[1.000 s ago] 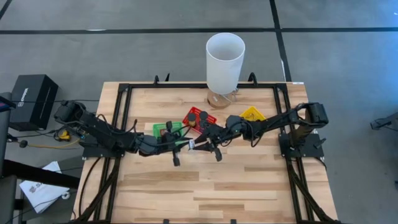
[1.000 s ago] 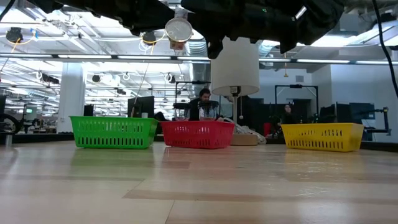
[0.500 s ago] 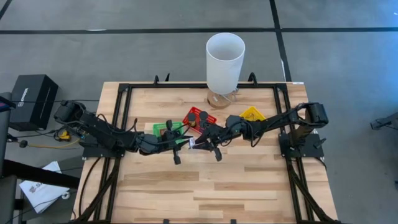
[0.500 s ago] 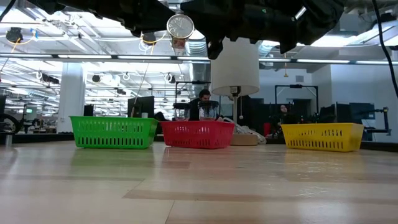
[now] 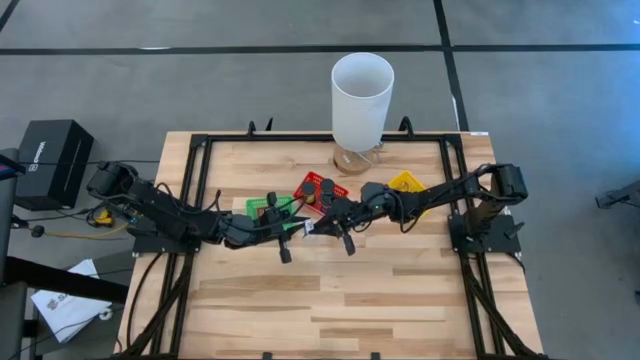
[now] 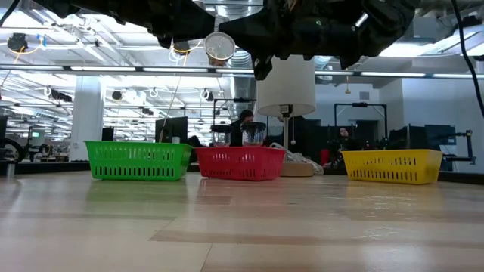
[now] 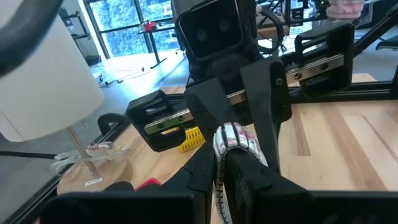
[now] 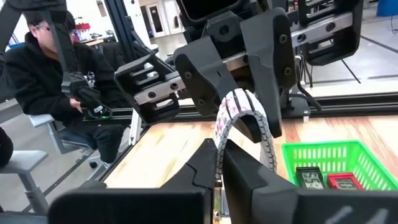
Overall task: Pick & Place Office items
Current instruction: Put the white watch into the yellow bin
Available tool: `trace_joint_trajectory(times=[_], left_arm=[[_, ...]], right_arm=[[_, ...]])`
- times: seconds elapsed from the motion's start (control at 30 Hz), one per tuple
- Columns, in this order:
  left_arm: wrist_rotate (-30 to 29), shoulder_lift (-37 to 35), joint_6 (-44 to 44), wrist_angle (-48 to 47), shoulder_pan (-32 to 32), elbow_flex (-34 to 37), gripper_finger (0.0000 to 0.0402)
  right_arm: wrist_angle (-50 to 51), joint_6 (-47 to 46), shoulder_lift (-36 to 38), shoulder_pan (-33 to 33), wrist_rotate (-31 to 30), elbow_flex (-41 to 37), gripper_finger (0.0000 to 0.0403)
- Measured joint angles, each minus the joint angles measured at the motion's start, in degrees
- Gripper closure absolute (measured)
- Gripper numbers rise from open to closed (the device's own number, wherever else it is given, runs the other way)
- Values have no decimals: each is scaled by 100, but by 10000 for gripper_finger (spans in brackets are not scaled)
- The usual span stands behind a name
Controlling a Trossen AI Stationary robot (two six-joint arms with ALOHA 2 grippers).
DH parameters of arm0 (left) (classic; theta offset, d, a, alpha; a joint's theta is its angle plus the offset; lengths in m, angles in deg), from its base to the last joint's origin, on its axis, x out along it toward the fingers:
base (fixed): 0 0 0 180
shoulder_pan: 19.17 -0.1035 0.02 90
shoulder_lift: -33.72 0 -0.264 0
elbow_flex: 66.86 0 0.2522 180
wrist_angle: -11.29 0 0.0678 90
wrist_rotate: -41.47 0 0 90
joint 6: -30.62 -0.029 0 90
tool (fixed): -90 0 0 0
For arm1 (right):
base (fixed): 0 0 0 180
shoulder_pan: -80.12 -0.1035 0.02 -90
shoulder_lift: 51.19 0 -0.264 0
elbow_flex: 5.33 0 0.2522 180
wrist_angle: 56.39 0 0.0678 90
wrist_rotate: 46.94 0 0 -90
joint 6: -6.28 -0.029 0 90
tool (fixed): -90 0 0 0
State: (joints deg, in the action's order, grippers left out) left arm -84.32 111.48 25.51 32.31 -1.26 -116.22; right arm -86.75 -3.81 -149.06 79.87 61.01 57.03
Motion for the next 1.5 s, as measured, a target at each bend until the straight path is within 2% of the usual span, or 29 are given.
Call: trace_joint_trajectory(times=[0.5, 1.07, 1.5], left_arm=[[4, 0, -33, -1, 11, 0, 376], [-3, 0, 153, -28, 11, 0, 261], [10, -2, 155, -306, 11, -2, 250]], right_arm=[[39, 0, 2, 0, 0, 0, 394], [88, -2, 2, 0, 2, 0, 395], [829, 2, 436, 29, 1, 0, 394]])
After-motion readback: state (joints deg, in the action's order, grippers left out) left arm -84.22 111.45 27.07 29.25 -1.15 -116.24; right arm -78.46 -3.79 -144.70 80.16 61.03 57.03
